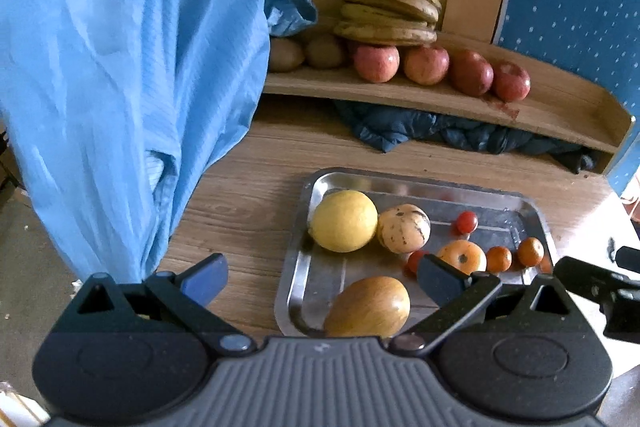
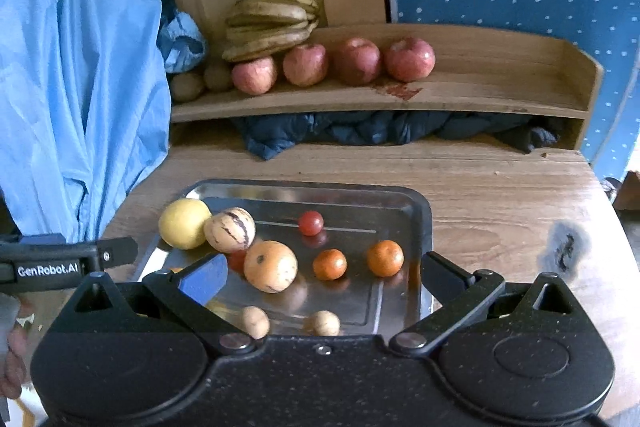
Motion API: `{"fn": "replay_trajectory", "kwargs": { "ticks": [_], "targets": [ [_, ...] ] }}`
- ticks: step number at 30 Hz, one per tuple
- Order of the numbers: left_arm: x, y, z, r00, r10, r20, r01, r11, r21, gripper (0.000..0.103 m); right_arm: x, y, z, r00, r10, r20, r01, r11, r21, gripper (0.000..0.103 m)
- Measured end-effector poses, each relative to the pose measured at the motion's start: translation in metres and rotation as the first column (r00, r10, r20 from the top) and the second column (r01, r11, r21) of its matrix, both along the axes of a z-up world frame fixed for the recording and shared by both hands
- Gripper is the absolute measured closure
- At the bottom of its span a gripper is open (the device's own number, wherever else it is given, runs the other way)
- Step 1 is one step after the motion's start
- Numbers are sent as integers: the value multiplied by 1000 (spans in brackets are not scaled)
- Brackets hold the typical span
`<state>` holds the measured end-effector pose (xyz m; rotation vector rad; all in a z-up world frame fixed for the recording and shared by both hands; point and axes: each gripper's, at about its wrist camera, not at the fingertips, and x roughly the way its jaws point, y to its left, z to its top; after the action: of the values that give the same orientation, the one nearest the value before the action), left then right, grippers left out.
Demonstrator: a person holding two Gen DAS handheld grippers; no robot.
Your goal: Organize fruits
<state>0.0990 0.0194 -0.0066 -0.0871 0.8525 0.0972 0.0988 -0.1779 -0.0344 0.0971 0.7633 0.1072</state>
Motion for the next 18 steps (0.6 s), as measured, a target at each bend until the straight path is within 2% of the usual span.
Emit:
{"fn": "replay_trajectory", "kwargs": {
  "ticks": [11,18],
  "targets": [
    [-31,37,4,991,-100,85,104,994,-33,0,-56,48,12,991,-63,121,70,996,-50,1],
    [-43,56,8,986,-100,133,107,993,-44,0,-77,60,23,986,-83,148,99,990,-104,1]
  ]
}}
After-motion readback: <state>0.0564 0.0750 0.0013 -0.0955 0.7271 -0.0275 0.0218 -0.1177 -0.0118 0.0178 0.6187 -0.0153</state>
